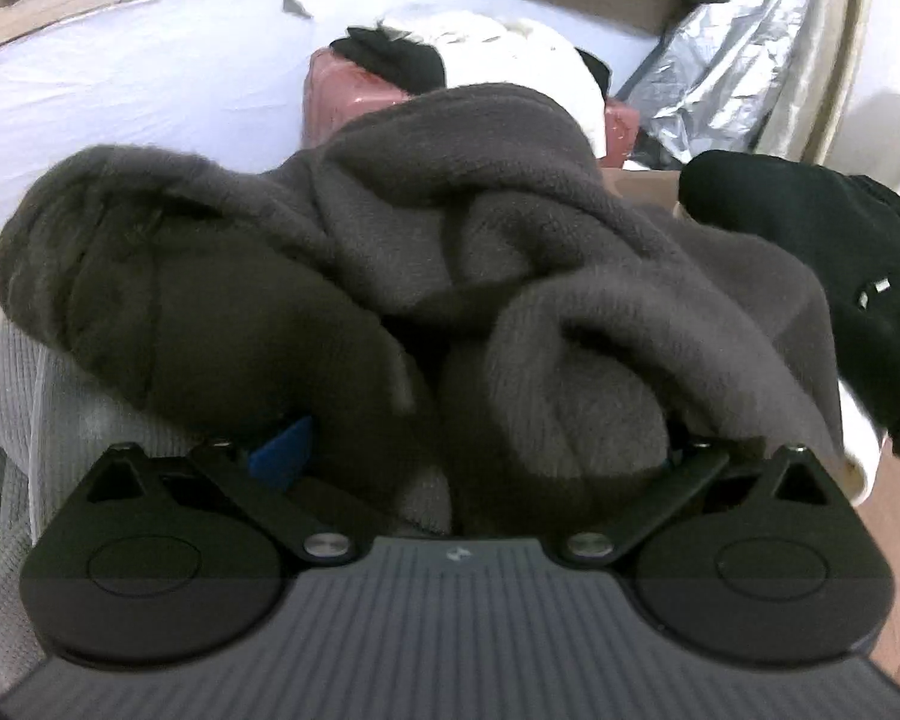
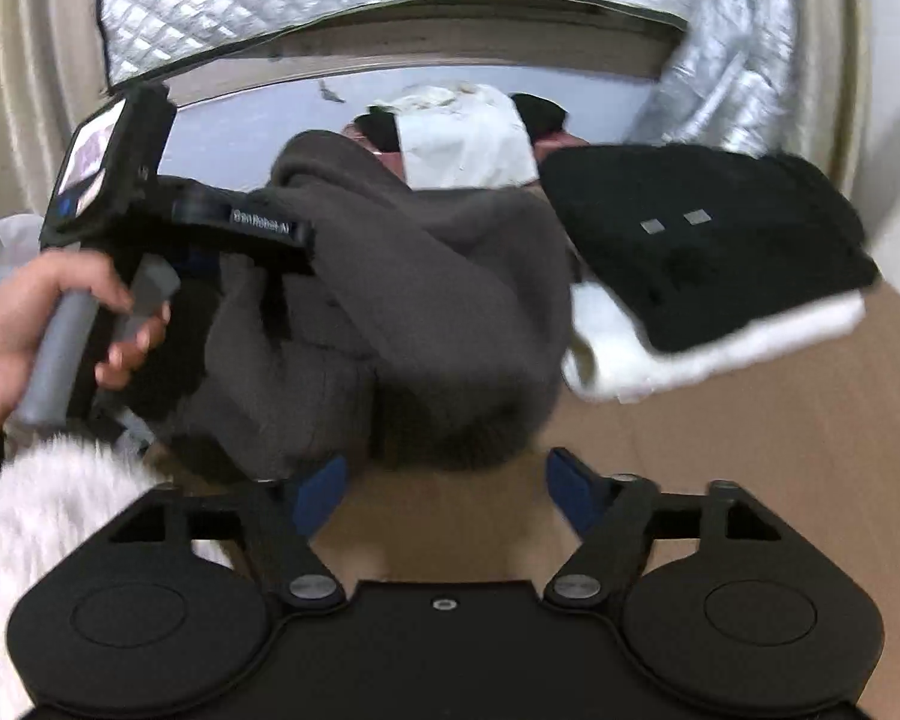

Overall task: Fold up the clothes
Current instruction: 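Grasp the crumpled grey sweater with both grippers and lift it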

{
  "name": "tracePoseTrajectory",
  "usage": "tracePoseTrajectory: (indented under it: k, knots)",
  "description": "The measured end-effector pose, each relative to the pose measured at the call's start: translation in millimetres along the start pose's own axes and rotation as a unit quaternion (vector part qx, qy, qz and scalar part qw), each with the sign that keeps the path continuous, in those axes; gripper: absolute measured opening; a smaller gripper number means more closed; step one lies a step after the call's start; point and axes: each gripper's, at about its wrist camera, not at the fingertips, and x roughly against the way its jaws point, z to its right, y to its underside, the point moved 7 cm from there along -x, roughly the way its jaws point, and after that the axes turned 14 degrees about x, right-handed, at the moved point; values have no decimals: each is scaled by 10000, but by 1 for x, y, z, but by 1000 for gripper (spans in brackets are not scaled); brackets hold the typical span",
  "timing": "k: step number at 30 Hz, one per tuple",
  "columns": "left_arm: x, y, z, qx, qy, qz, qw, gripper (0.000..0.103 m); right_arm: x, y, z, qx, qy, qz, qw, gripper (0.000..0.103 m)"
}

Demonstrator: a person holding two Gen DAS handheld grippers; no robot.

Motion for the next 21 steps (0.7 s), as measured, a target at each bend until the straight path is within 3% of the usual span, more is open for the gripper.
tracePoseTrajectory:
  k: [2,5,7,8,9,11,13,14,15,16,17,18,21]
  knots:
    - [3,7,0,-192,-94,159,9996,79,-24,-9,5,201,43,-3,9998,91]
    - [1,8,0,-245,-151,309,9991,78,-77,-18,13,502,370,-265,9977,92]
    - [-2,9,-2,-79,-54,402,9991,89,-112,-25,15,741,530,-434,9949,92]
    - [-4,10,-3,41,44,473,9989,103,-129,-29,16,861,609,-518,9931,93]
    - [-7,13,-1,9,207,657,9976,103,-141,-35,20,811,689,-467,9932,95]
    - [-12,25,1,-311,29,1016,9943,103,-156,-45,28,541,763,-352,9950,99]
    - [-12,28,3,-476,-95,1074,9930,102,-165,-50,35,137,715,-316,9968,92]
    - [-11,27,4,-489,-97,1043,9933,95,-162,-52,35,35,682,-240,9974,72]
    - [-9,26,4,-468,-72,1006,9938,75,-157,-54,35,-42,647,-151,9978,51]
    - [-5,22,0,-167,177,919,9955,59,-149,-54,35,-138,597,-46,9981,40]
    - [-2,17,-3,138,432,824,9956,38,-138,-55,37,-346,426,112,9984,18]
    - [0,11,-8,464,714,674,9941,32,-127,-56,39,-579,227,283,9977,17]
    - [1,2,-23,1295,1142,265,9846,29,-97,-61,39,-994,-287,584,9929,16]
